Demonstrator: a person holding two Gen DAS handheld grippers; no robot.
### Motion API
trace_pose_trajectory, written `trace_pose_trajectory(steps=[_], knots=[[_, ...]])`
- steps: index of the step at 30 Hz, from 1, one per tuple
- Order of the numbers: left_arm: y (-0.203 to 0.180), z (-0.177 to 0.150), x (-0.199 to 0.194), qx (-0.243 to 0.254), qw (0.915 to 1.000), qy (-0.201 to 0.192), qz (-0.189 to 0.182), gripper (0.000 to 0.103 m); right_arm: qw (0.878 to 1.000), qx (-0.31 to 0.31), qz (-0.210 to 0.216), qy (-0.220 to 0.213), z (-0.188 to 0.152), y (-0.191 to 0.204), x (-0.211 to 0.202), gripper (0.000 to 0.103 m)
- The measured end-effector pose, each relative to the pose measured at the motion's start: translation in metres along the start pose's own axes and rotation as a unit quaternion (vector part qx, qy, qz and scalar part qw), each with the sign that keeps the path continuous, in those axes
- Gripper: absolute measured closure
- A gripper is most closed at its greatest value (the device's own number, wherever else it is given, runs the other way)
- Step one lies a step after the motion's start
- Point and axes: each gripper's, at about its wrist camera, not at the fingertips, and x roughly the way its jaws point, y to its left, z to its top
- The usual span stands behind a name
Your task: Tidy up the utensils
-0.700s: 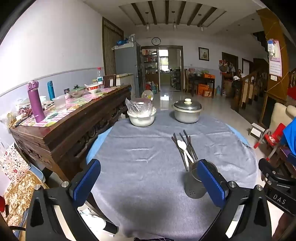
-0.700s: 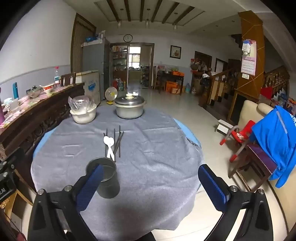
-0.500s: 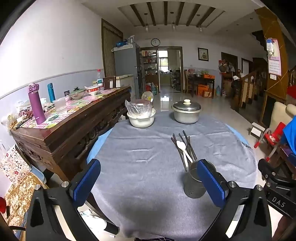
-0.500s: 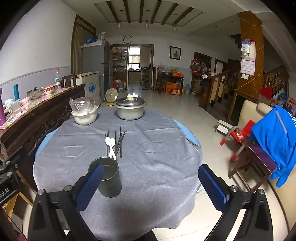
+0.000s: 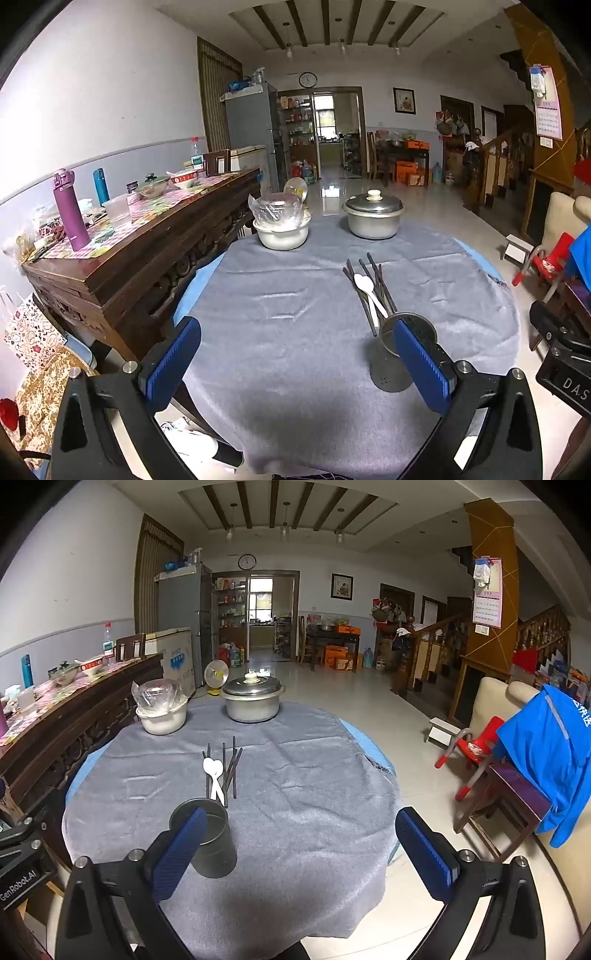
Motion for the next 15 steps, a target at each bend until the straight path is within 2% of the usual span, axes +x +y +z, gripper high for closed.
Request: trace_pose_trajectory(steps=[15], knots=[[0.002,-0.002,0.011,-0.005,0.9999,0.012,-0.004,0.000,1.000,-0.004,-0.005,0.007,0.000,0.000,0.008,0.000]])
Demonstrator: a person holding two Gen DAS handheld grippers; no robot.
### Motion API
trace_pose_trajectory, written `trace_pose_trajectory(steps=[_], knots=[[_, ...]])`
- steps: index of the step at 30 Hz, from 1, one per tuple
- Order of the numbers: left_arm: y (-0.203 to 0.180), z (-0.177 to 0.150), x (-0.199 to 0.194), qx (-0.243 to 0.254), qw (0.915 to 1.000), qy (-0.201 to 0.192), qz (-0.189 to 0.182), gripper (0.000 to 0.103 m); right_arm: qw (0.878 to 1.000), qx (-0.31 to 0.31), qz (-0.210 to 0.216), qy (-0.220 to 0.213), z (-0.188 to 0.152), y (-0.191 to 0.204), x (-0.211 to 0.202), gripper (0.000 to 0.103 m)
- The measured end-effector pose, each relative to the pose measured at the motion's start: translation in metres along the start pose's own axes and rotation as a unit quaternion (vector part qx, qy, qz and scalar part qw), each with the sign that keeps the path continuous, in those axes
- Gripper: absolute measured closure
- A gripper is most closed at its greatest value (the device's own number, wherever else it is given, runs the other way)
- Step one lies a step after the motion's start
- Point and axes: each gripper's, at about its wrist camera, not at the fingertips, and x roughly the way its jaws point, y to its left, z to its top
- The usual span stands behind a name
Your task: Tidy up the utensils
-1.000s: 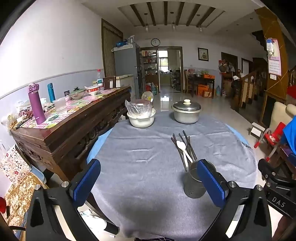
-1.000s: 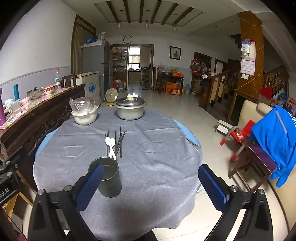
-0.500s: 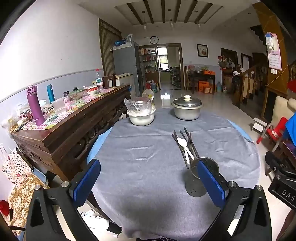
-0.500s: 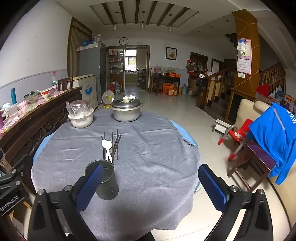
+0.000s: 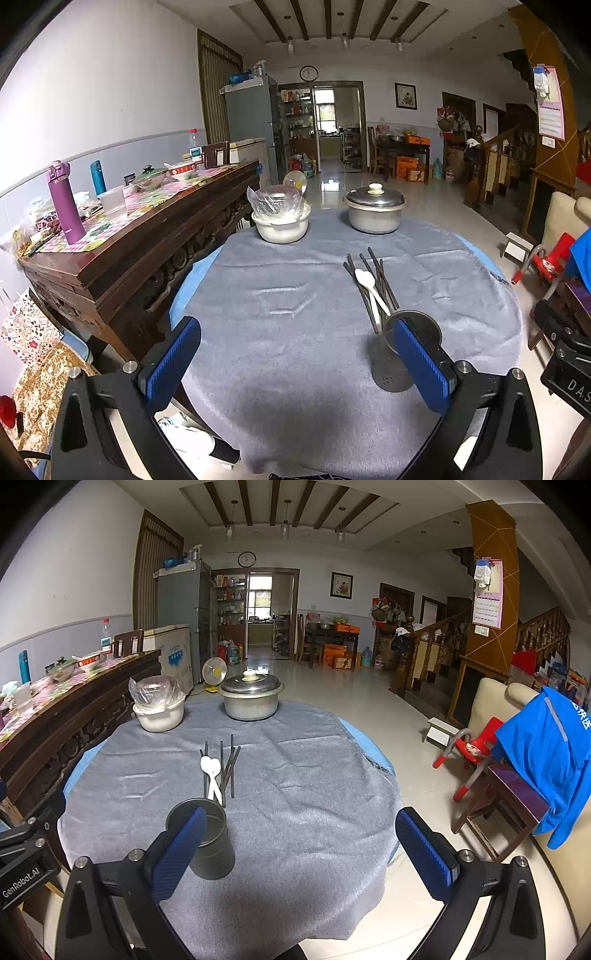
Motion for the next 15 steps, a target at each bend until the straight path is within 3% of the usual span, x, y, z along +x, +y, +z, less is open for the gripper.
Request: trace_pose_trajectory(steps=[15], knots=[[0.004,-0.001,0.017,-0.005,0.9998,0.016,-0.005,0.000,1.000,-0.010,-0.007,0.016,-0.001,0.012,0.015,0.000]])
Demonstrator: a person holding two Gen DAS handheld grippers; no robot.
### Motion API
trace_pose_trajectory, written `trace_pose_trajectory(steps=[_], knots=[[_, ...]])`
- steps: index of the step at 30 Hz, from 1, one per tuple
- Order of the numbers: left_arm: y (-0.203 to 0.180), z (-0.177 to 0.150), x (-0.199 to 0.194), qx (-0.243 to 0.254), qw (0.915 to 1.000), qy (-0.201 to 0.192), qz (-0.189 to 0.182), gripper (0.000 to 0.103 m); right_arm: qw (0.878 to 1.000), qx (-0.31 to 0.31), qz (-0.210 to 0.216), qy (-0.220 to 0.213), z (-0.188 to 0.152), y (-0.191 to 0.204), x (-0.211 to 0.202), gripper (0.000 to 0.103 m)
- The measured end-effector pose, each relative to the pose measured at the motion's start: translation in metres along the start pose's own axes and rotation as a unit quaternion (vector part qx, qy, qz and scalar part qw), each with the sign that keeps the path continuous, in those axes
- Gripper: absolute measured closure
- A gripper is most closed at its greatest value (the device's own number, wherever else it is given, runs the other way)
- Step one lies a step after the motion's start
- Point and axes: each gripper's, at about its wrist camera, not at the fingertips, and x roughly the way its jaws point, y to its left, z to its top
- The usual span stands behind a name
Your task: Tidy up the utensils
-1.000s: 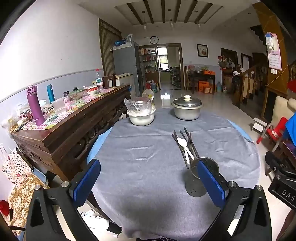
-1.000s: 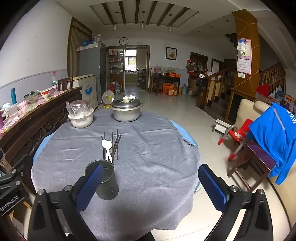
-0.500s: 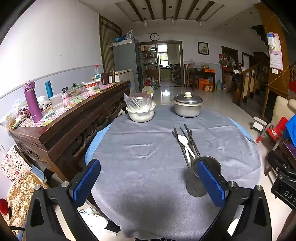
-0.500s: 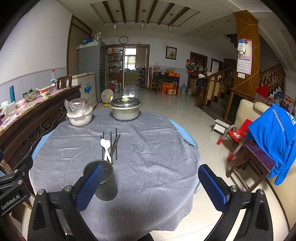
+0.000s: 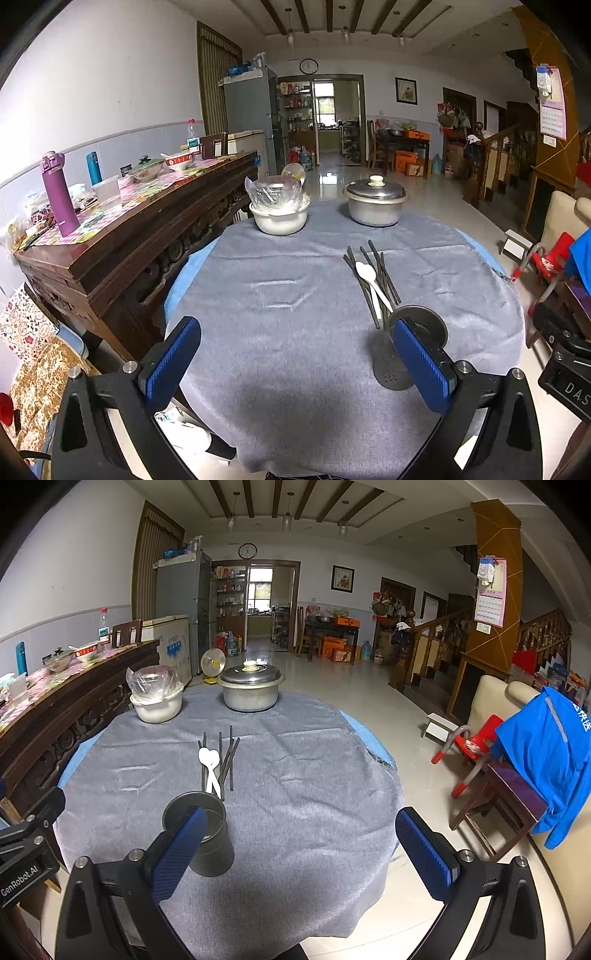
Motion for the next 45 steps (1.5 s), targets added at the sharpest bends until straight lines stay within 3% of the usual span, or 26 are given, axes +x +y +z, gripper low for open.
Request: trace_pose_trajectory(steps=[45], knots=[[0.002,0.002,0.019,-0.004,1.0000,0.006,0.001,0.000,0.999,-0.009,-0.011,0.030,0.004,0.011,0.029,0.000]])
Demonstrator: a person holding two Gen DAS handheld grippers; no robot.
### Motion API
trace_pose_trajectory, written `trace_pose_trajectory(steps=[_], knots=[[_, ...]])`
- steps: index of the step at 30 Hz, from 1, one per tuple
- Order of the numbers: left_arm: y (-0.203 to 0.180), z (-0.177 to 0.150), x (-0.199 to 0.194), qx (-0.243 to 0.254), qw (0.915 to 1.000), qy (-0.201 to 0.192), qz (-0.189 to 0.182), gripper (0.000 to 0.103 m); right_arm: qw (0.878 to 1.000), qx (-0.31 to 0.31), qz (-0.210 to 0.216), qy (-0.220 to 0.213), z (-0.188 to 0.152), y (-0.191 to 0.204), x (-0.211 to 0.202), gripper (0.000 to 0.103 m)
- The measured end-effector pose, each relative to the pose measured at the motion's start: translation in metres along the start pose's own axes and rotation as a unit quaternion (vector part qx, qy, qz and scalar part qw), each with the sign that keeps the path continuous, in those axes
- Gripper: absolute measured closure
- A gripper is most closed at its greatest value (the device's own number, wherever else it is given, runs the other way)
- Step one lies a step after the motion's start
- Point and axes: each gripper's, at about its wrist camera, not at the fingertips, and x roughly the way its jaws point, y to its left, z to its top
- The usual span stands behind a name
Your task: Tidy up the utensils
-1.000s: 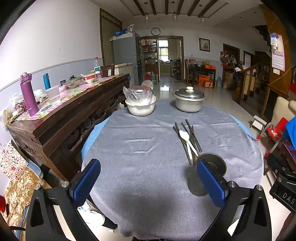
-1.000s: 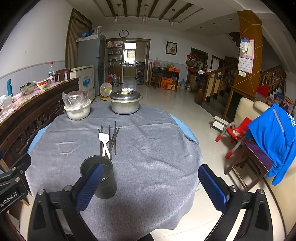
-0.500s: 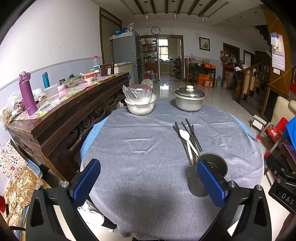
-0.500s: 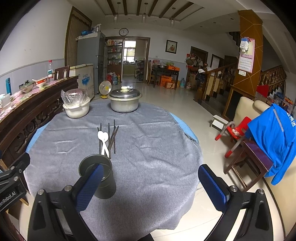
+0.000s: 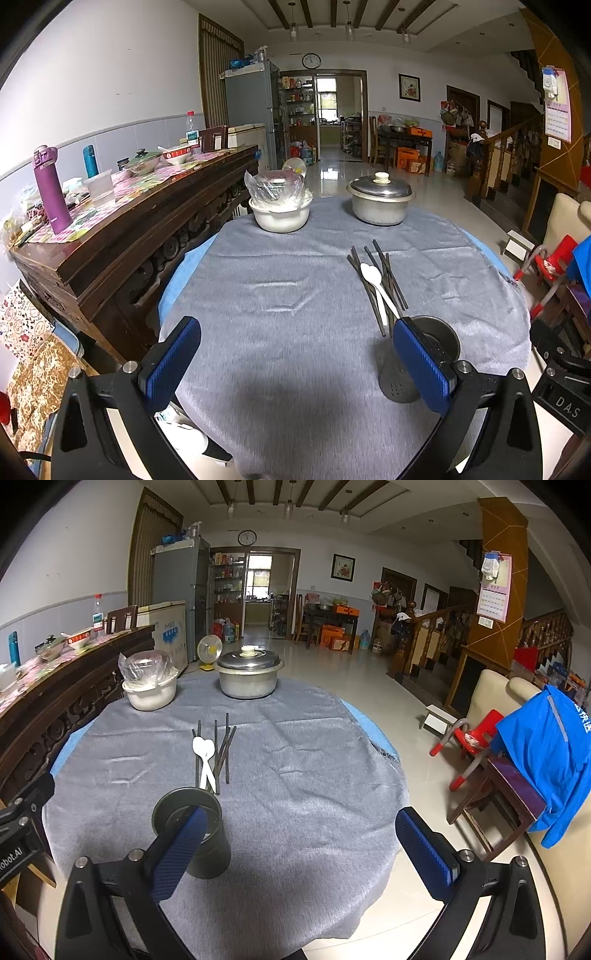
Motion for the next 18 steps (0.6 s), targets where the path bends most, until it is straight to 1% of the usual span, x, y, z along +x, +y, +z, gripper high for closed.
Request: trace_pose_trajectory(steps=[6,10,12,13,16,18], knots=[[-0.007,0.014,0.012,0.009,0.9999,-0.002,0.005,0.000,1.000,-0.001,0.001,0.002,0.005,-0.001,0.009,0.000],[-0.005,0.030,0.032,0.018,0.9998,0.003,0.012,0.000,0.999,0.008,0.030,0.007,0.019,-0.009,0.026,0.000],[0.001,0.039,0.048,0.018,0.9995,0.012,0.022,0.000,0.998,0.014,0.063,0.006,0.030,-0.016,0.038,0.000],[0.005,0.044,0.058,0.016,0.9994,0.021,0.022,0.000,0.996,0.017,0.088,0.010,0.036,-0.019,0.047,0.000],[0.015,0.057,0.090,0.002,0.9986,0.051,0.016,0.000,0.984,0.026,0.176,0.029,0.053,-0.025,0.083,0.000],[0.018,0.062,0.108,0.002,0.9980,0.062,0.011,0.000,0.977,0.018,0.209,0.046,0.063,-0.020,0.112,0.000]])
